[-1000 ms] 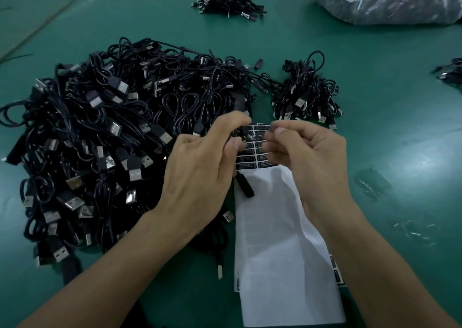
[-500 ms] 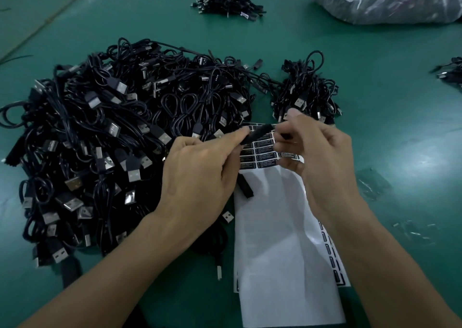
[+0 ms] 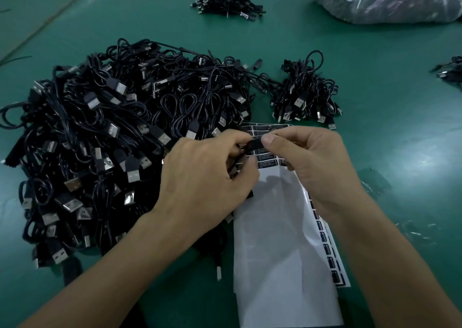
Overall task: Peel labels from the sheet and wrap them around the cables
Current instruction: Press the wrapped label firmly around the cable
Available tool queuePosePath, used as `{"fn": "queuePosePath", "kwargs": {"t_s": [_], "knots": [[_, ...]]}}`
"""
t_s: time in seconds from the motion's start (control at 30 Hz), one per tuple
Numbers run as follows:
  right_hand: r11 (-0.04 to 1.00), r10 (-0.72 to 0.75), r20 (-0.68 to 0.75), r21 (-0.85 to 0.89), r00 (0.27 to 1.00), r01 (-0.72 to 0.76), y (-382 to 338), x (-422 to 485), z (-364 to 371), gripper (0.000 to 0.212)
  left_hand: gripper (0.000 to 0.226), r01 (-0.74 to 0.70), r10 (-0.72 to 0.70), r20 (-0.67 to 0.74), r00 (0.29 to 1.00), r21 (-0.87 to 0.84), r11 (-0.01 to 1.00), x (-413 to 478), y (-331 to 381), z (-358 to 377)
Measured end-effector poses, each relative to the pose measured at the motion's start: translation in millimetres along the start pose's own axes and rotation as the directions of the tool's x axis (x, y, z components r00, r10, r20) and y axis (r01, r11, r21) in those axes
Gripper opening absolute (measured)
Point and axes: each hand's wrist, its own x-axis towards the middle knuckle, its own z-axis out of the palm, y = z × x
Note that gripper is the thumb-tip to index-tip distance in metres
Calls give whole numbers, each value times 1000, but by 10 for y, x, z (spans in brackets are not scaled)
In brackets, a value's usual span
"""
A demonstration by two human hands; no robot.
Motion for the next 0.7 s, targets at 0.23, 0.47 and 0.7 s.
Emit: {"fn": "queuePosePath", "kwargs": {"t_s": [0.23,0.47,0.7], "knots": [[994,-102,6,-48,995,102,25,19,-24,16,10,221,-185,159,970,-246,944,100,-63,-91],[987,-156,-7,44,988,156,24,34,-61,32,20,246,-216,119,969,-458,854,86,-145,-29],[988,-150,105,61,983,144,-7,13,-10,25,28,260,-229,124,965,-511,819,79,-206,46]]}}
